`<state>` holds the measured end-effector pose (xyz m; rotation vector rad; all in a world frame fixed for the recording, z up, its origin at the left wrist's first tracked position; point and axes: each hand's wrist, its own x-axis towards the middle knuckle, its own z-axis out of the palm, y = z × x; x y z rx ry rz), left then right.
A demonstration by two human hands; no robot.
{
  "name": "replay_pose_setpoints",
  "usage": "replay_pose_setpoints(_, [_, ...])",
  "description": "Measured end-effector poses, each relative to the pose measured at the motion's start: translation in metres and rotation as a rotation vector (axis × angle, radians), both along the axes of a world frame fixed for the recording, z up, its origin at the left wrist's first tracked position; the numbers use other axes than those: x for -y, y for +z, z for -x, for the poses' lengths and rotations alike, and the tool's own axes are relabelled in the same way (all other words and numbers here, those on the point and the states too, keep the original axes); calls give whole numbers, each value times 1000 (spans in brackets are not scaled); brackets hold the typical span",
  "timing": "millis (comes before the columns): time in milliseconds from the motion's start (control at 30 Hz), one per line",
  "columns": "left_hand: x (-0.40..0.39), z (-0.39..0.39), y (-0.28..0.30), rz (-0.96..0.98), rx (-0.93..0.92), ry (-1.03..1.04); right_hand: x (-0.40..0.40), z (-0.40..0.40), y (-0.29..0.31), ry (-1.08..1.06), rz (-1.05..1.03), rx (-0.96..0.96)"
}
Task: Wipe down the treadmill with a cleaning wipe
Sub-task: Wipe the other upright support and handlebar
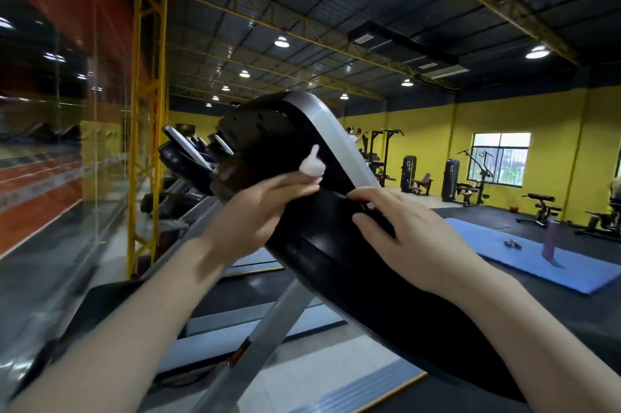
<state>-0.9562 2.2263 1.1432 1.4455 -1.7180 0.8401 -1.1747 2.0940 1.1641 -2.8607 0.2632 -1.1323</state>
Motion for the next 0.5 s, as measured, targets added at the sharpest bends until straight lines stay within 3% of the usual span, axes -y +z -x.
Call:
replay_pose_setpoints(67, [-1,21,-15,89,-192,-70,-7,1,-4,-89,36,1])
replay_pose_setpoints(167, [1,68,-40,122,-158,-190,-13,0,-9,-172,75,-4])
replay_pose_setpoints(300, [8,74,-57,277,-165,-123,-17,1,-10,-194,48,38])
replay_pose_setpoints(500, [47,61,-120,661,-824,-91,-23,-1,-14,-253,17,51])
